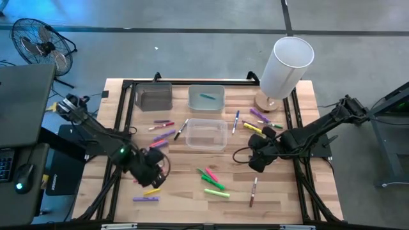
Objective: Pick & Place Markers
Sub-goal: Put the pink marker into the white bin
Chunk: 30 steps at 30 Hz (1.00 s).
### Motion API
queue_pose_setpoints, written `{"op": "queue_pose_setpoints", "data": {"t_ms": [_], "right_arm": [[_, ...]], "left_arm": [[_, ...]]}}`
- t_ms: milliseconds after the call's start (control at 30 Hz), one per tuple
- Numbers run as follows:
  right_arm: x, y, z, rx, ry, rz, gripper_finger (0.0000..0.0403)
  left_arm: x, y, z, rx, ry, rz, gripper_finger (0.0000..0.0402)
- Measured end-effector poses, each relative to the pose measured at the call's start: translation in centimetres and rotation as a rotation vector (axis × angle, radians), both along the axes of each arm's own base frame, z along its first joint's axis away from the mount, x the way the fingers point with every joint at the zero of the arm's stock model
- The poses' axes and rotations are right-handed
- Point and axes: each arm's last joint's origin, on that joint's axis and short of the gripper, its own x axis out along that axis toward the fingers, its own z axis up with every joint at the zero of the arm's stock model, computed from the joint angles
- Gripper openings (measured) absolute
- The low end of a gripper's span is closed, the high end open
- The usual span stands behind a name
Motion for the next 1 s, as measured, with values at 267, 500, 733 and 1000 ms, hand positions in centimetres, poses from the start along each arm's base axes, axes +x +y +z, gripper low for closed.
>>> {"op": "queue_pose_setpoints", "data": {"t_ms": [267,500,733,1000], "right_arm": [[0.3,-0.1,0.1,-0.025,-0.038,-0.016,0.0002],[0.3,-0.1,0.2,-0.029,-0.057,-0.043,0.0001],[0.6,0.0,0.3,-0.010,-0.091,-0.057,0.0001],[0.8,0.1,0.4,0.018,-0.124,-0.088,0.0001]], "left_arm": [[0.2,-1.5,-2.4,-0.040,0.173,0.030,0.0001],[-0.2,-2.3,-4.0,-0.075,0.389,-0.072,0.0049],[-2.3,-2.9,-5.6,-0.042,0.469,-0.122,0.0128],[-4.8,-4.0,-7.2,-0.006,0.497,-0.182,0.0150]]}}
